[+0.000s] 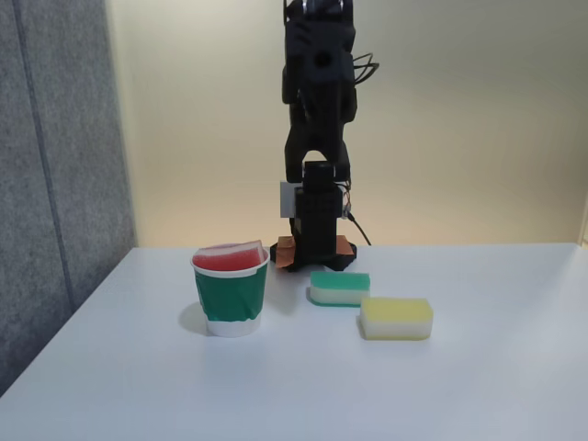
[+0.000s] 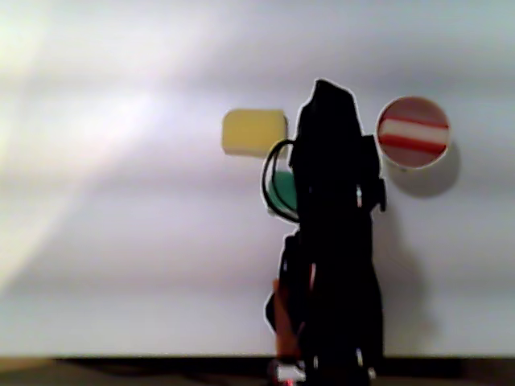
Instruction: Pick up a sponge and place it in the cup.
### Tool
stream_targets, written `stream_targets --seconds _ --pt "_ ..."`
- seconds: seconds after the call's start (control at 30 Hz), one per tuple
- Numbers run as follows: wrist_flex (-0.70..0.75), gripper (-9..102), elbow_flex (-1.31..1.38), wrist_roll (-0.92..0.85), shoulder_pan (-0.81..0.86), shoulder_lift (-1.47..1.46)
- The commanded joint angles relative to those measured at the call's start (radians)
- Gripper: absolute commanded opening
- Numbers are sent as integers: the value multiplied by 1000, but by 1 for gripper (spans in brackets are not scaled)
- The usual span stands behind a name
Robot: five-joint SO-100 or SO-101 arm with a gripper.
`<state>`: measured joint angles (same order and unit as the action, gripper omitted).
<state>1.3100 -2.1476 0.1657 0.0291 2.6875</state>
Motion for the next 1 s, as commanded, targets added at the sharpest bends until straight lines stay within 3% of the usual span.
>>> stream_targets --seconds 0.0,0.43,0.8,0.97 --pt "-21 0 -101 18 -12 77" --pt "-58 0 -538 -78 28 393" --pt "-17 0 -729 -86 26 574" --pt "-69 0 -811 -114 25 574"
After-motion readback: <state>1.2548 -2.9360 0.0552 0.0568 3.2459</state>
